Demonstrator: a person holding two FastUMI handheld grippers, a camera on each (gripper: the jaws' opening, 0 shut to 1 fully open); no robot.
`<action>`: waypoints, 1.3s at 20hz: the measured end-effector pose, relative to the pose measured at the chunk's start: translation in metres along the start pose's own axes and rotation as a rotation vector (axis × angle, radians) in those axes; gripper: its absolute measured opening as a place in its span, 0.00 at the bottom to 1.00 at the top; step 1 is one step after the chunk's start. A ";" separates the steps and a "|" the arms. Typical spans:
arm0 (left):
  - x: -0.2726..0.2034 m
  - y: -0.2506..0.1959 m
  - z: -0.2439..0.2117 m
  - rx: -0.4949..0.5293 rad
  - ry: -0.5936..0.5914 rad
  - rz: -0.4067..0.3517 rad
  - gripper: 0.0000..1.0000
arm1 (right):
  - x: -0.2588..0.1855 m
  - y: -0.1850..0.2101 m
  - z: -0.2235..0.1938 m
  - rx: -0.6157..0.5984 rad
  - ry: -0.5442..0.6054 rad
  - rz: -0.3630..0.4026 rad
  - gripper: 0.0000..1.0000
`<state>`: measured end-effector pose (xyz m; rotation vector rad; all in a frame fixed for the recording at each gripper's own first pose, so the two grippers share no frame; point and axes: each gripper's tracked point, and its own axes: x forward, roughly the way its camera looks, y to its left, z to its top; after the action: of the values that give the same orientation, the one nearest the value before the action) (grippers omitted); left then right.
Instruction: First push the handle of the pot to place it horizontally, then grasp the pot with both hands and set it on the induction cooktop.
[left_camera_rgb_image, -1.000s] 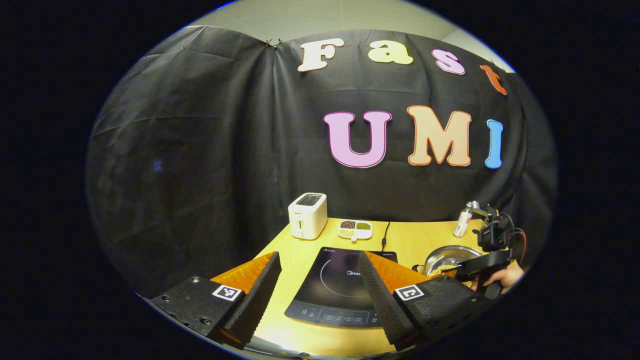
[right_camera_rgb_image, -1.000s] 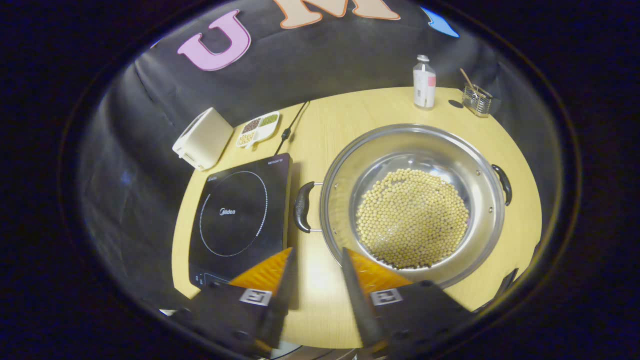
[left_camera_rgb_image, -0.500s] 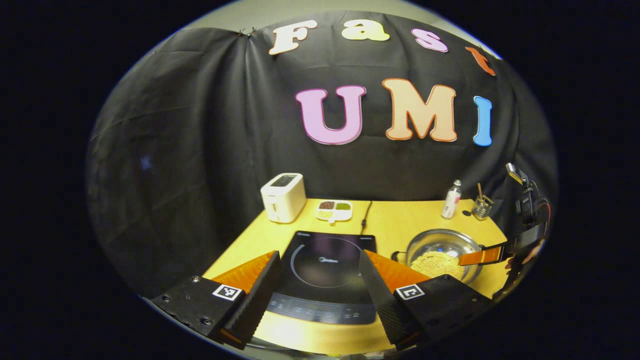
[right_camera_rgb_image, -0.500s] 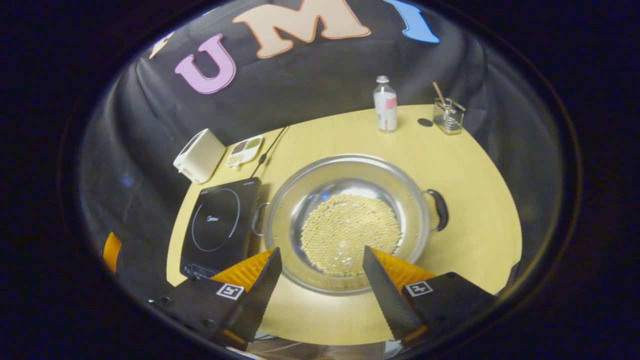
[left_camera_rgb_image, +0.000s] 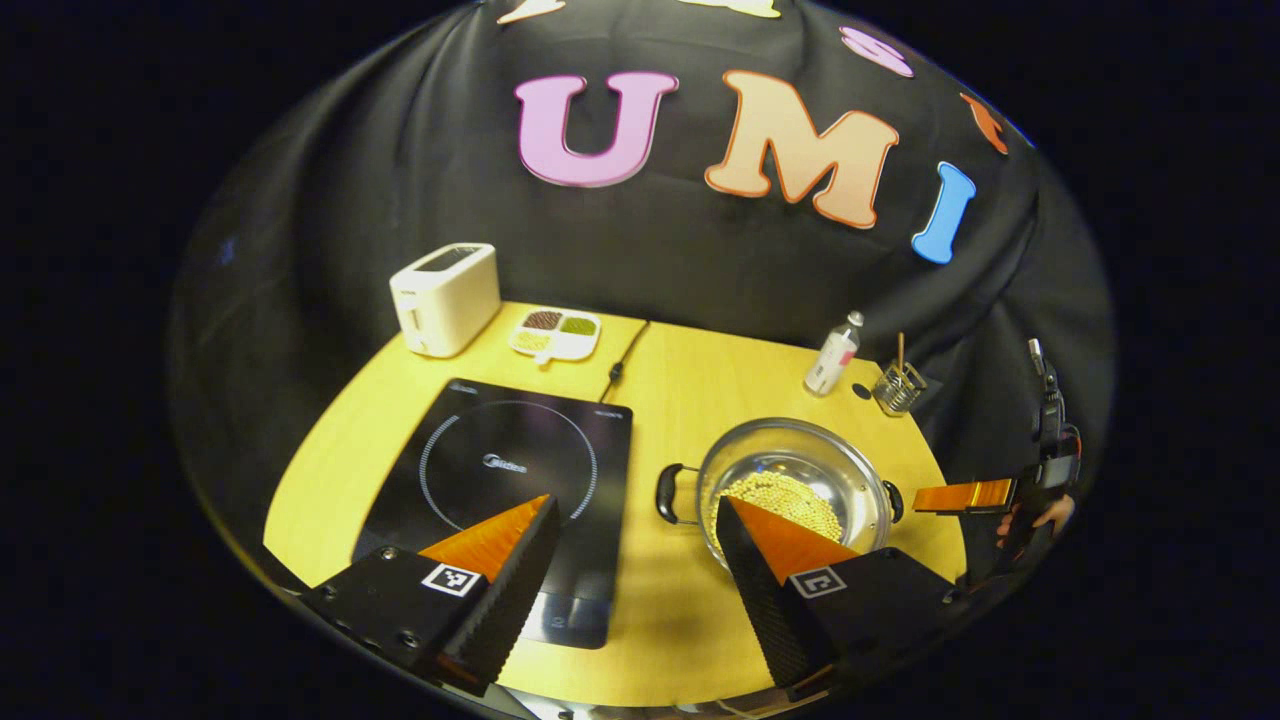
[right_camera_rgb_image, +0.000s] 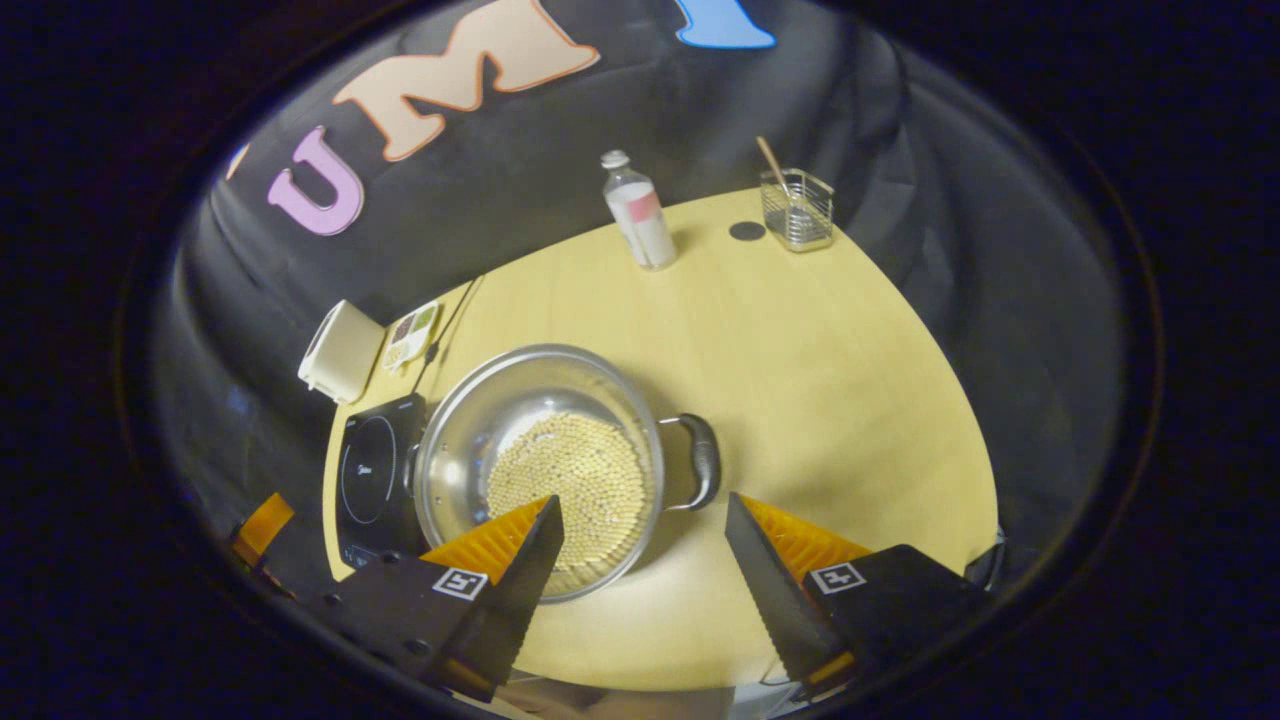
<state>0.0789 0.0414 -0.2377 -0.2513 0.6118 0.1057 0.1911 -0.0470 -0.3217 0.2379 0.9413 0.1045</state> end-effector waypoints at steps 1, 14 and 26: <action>0.011 -0.008 -0.004 -0.006 0.031 -0.017 0.96 | 0.006 -0.007 0.001 0.004 0.015 -0.001 1.00; 0.142 -0.025 -0.053 -0.034 0.339 -0.019 0.96 | 0.091 -0.011 -0.009 -0.007 0.237 0.096 0.99; 0.177 -0.024 -0.086 -0.073 0.453 0.020 0.92 | 0.131 -0.004 -0.021 0.050 0.361 0.150 0.71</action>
<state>0.1797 0.0002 -0.4033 -0.3429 1.0617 0.0911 0.2505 -0.0223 -0.4381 0.3435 1.2858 0.2684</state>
